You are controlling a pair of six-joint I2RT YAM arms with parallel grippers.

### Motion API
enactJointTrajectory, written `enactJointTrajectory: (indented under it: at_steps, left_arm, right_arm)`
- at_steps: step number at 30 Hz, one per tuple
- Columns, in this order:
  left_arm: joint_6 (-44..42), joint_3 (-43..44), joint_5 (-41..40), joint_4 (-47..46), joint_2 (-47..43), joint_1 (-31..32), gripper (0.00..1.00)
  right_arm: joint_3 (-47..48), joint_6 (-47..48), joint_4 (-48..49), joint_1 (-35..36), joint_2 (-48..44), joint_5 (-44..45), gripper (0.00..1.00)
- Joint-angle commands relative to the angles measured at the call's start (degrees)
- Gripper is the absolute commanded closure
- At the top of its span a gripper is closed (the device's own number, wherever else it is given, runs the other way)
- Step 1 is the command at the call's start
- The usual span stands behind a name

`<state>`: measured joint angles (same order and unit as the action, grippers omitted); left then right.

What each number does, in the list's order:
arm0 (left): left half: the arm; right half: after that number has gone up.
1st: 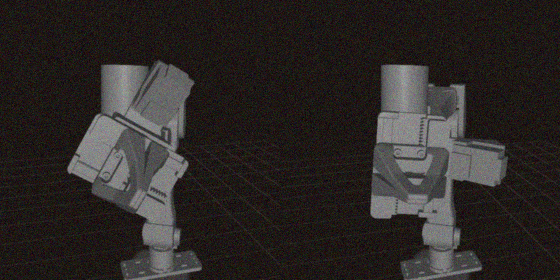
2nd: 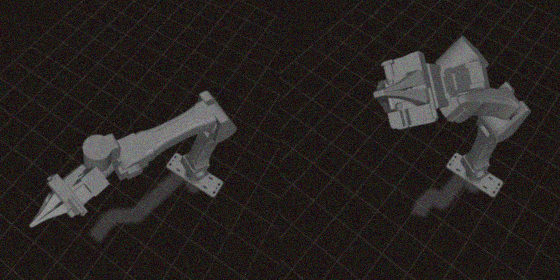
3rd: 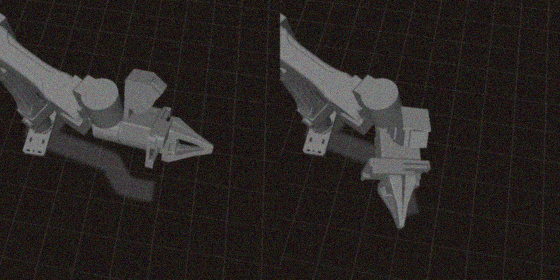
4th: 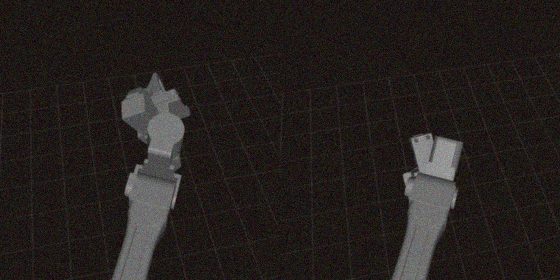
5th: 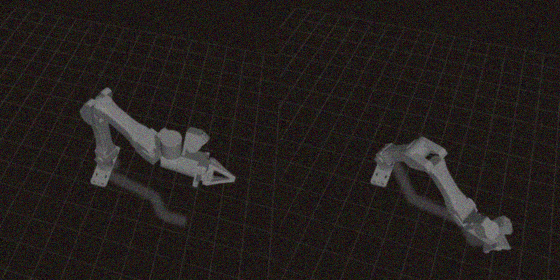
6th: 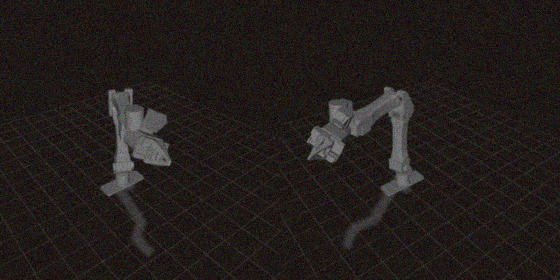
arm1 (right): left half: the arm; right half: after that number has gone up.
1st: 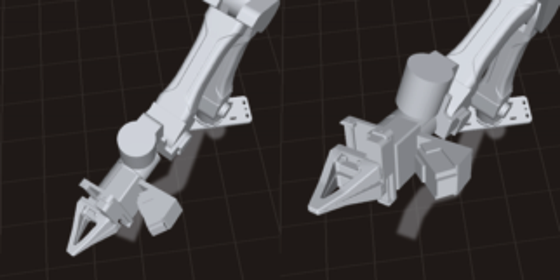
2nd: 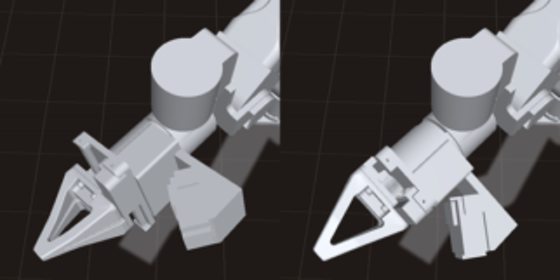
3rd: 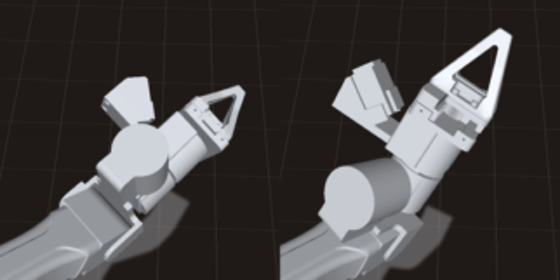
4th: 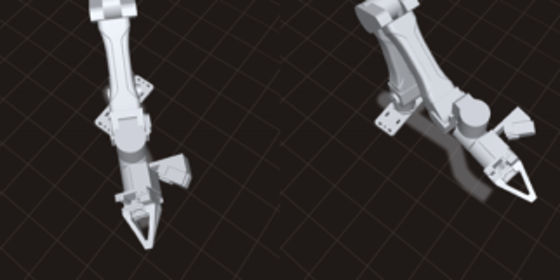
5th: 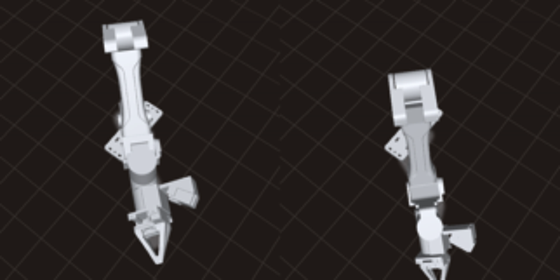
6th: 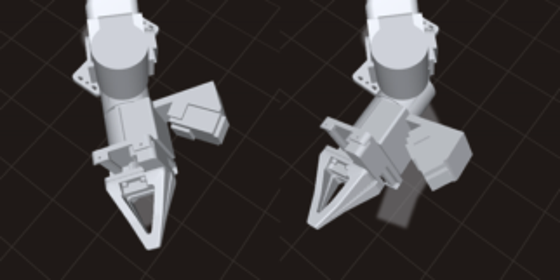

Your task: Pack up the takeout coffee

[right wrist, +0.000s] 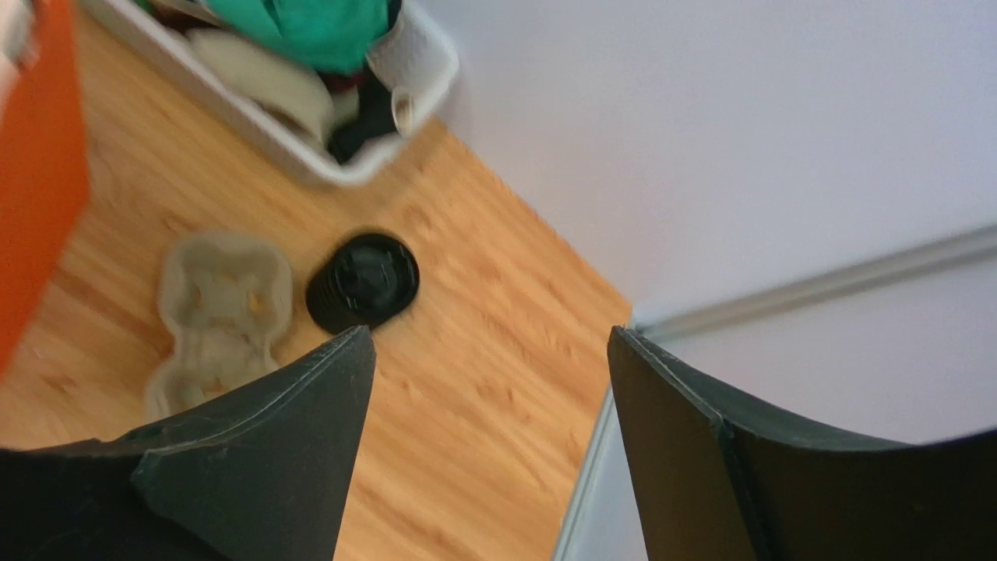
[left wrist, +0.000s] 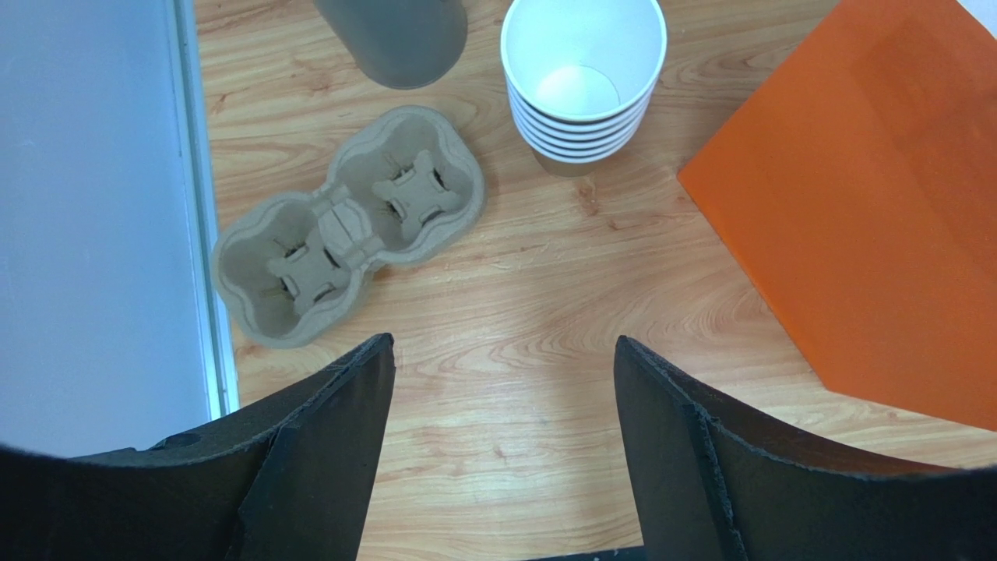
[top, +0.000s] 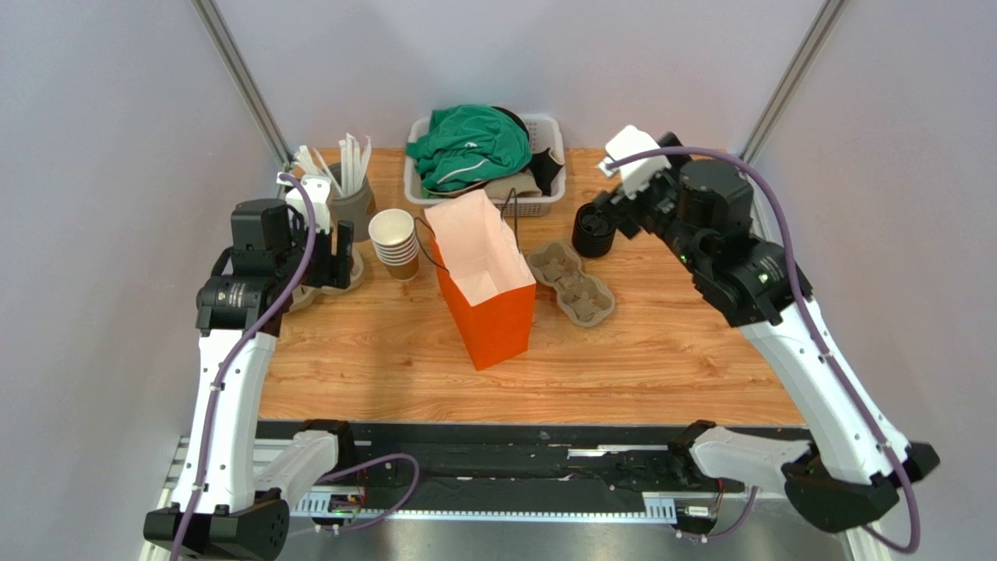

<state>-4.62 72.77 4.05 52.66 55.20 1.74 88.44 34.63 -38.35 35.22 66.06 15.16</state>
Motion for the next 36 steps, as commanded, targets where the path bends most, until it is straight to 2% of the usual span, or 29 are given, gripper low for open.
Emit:
enactJointTrajectory:
  at_steps: [1, 2, 5, 7, 9, 13, 17, 20, 26, 36]
  left_arm:
    - [0.23, -0.18, 1.3, -1.95, -1.32, -0.6, 0.22]
    - [0.32, 0.0, 1.57, -1.95, -1.06, -0.6, 0.22]
    - [0.14, 0.09, 1.75, -1.78, -0.62, -0.6, 0.22]
    - [-0.91, -0.26, 2.27, -1.69, -1.32, -0.77, 0.21]
    - [-1.53, -1.23, 3.14, -1.86, -3.07, -1.12, 0.13]
    - [-2.67, -2.81, 6.66, -2.57, -5.45, -2.87, 0.07]
    - [-2.41, -2.55, 8.77, -2.57, -4.23, -4.2, 0.07]
    - [-2.23, -2.37, 10.18, -2.22, -3.43, -5.16, 0.07]
    - [-2.23, -3.07, 10.97, -2.48, -3.87, -6.39, 0.07]
    - [-1.79, -3.86, 13.26, -2.74, -3.78, -7.98, 0.06]
  right_arm:
    - [-11.69, 2.8, 0.12, -7.18, -1.72, -14.25, 0.24]
    - [-16.41, 3.94, 0.46, -7.27, -1.99, -17.15, 0.24]
    - [-22.68, 9.91, 2.83, -7.45, -2.08, -22.0, 0.2]
    - [-23.32, 13.87, 3.63, -8.32, -0.24, -25.33, 0.17]
    - [-22.27, 16.07, 2.41, -10.16, 3.0, -28.5, 0.16]
    - [-20.25, 23.96, 0.65, -13.33, 8.98, -38.07, 0.12]
    - [-13.58, 29.25, -8.9, -13.6, 20.56, -40.9, 0.1]
    - [-9.09, 32.24, -12.36, -14.13, 27.07, -42.66, 0.1]
    - [-7.06, 33.13, -8.68, -15.01, 32.89, -44.69, 0.09]
    - [-8.29, 36.82, -5.43, -14.83, 37.64, -42.94, 0.09]
